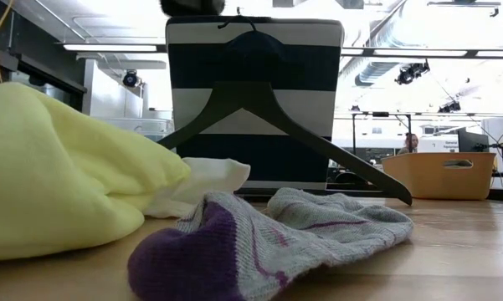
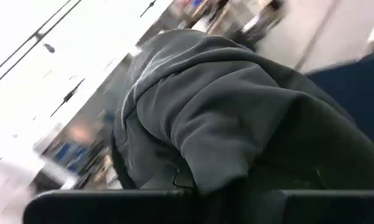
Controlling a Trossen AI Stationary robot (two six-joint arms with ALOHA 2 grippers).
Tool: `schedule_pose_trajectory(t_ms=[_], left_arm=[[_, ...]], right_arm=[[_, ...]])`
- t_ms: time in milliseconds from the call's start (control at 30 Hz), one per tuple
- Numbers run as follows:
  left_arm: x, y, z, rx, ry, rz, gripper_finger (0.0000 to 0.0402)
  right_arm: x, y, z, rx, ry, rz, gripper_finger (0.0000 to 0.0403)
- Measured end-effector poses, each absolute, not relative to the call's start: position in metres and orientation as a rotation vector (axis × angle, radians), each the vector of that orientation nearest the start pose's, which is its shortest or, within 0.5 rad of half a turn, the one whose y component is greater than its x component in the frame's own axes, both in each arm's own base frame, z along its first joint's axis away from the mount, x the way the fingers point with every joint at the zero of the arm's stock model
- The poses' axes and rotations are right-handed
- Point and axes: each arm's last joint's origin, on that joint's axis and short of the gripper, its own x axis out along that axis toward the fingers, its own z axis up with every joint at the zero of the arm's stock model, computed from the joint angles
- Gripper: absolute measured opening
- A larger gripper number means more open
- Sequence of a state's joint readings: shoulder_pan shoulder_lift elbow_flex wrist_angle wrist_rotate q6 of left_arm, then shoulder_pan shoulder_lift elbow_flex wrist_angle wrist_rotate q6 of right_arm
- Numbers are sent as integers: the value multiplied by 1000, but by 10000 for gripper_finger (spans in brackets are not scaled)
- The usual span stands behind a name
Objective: Pick & Place Cloths
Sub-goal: Put the grey boxer into the transparent container
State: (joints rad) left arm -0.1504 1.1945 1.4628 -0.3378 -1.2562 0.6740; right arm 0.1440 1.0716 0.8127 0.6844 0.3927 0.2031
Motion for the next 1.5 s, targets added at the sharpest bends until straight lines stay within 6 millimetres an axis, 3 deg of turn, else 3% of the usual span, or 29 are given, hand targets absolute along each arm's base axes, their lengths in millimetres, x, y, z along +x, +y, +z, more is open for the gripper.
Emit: schedule_pose_trajectory(t_ms=[133,333,533,967,1333,1500], left_arm=[[192,6,470,585,452,1166,15],[153,27,462,315,365,1264,15],[140,48,444,155,425,1316,15],[147,103,391,116,743,1448,15],[169,148,352,344,1083,1292,15],[178,157,339,389,1204,1167,15]], right_arm=[[231,22,370,314,-435,-204,290],[231,21,369,321,-437,-239,290],[231,21,368,322,-428,-254,290],[231,21,367,322,-415,-260,290],[232,20,365,327,-395,-286,290],[232,20,365,327,-393,-286,290]])
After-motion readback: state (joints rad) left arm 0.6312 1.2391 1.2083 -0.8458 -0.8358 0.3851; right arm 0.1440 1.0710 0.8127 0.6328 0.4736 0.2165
